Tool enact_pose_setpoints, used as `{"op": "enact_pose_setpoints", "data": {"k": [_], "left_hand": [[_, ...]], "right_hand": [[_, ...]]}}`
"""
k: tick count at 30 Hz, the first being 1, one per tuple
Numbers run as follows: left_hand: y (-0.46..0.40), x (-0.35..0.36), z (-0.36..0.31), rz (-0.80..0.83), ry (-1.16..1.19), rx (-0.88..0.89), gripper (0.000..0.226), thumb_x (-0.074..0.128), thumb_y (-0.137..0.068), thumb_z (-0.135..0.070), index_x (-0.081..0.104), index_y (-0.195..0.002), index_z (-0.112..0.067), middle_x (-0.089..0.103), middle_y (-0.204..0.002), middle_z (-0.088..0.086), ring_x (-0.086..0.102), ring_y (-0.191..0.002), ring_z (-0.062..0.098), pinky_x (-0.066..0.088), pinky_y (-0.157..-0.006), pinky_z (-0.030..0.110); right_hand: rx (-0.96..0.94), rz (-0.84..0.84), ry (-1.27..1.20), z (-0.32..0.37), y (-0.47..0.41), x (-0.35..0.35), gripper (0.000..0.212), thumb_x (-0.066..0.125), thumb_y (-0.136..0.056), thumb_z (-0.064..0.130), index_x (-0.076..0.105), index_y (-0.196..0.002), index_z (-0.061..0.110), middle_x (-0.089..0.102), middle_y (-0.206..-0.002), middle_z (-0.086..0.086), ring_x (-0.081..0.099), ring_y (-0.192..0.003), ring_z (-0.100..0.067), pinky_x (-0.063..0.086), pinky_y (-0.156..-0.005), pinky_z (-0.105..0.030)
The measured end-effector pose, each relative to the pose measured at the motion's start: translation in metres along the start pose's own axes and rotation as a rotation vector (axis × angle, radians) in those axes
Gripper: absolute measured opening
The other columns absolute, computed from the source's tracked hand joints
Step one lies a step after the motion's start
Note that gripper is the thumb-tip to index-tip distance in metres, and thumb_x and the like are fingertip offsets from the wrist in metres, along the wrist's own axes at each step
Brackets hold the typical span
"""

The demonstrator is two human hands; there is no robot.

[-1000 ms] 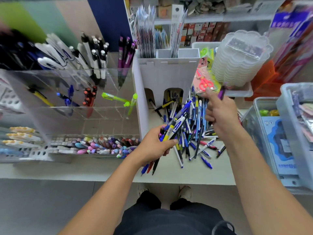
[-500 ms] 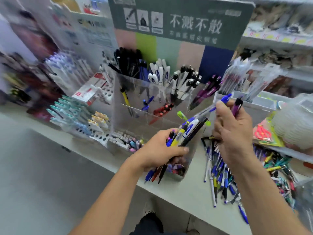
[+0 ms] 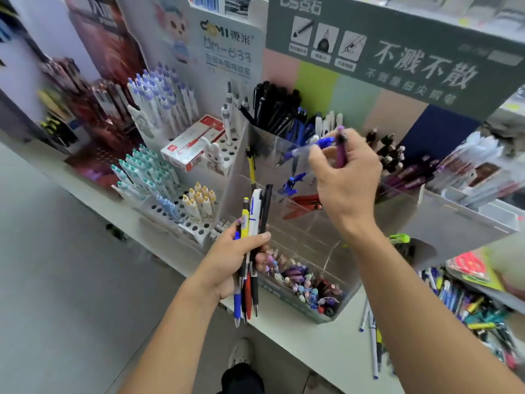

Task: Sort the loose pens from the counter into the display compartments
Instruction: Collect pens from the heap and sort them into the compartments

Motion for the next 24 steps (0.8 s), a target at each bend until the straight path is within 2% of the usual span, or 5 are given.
{"op": "enact_pose_setpoints", "data": {"k": [6, 13, 18, 21, 24], "left_hand": [[-0.011, -0.013, -0.002, -0.049, 0.059, -0.019, 0.026, 0.065, -0.092, -0.001, 0.055, -0.115, -0.008, 0.056, -0.069, 0.007, 0.049, -0.051, 0.014, 0.045, -0.044, 0.024], [-0.018, -0.009, -0.007, -0.031, 0.047, -0.047, 0.028, 0.066, -0.092, -0.002, 0.055, -0.118, -0.009, 0.057, -0.070, 0.007, 0.050, -0.053, 0.015, 0.047, -0.046, 0.024], [-0.022, -0.005, -0.014, -0.038, 0.062, -0.040, 0.027, 0.066, -0.092, -0.002, 0.055, -0.116, -0.008, 0.056, -0.069, 0.007, 0.049, -0.053, 0.015, 0.046, -0.045, 0.025], [-0.021, -0.003, -0.020, -0.041, 0.064, -0.035, 0.025, 0.065, -0.093, -0.002, 0.055, -0.114, -0.008, 0.056, -0.068, 0.006, 0.049, -0.053, 0.014, 0.046, -0.044, 0.024], [-0.022, -0.003, -0.026, -0.049, 0.091, -0.021, 0.021, 0.064, -0.094, -0.002, 0.055, -0.112, -0.008, 0.056, -0.067, 0.006, 0.049, -0.052, 0.014, 0.045, -0.044, 0.023]], "right_hand": [[0.126, 0.323, 0.418, -0.024, -0.005, 0.026, 0.030, 0.072, -0.090, 0.031, 0.060, -0.067, 0.014, 0.059, -0.060, 0.000, 0.054, -0.054, -0.019, 0.045, -0.053, -0.033], [0.253, 0.477, 0.533, -0.029, -0.011, 0.026, 0.039, 0.070, -0.093, 0.033, 0.054, -0.063, 0.015, 0.053, -0.056, -0.001, 0.050, -0.050, -0.021, 0.041, -0.050, -0.031], [0.309, 0.530, 0.591, -0.026, -0.009, 0.042, 0.034, 0.081, -0.083, 0.032, 0.060, -0.070, 0.008, 0.061, -0.064, -0.003, 0.057, -0.056, -0.020, 0.048, -0.053, -0.031], [0.239, 0.479, 0.713, -0.020, -0.001, 0.042, 0.022, 0.073, -0.090, 0.025, 0.061, -0.075, 0.012, 0.061, -0.067, -0.002, 0.061, -0.061, -0.023, 0.049, -0.056, -0.032], [0.228, 0.429, 0.652, -0.012, 0.000, 0.025, 0.030, 0.069, -0.093, 0.031, 0.060, -0.068, 0.017, 0.060, -0.062, -0.001, 0.058, -0.061, -0.024, 0.044, -0.059, -0.031]]}}
Point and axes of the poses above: each hand's wrist, its own y-axis away from the middle knuckle, its own x-axis out of the palm, z = x × y, the point moved 3 cm from there along -y, towards the middle knuckle
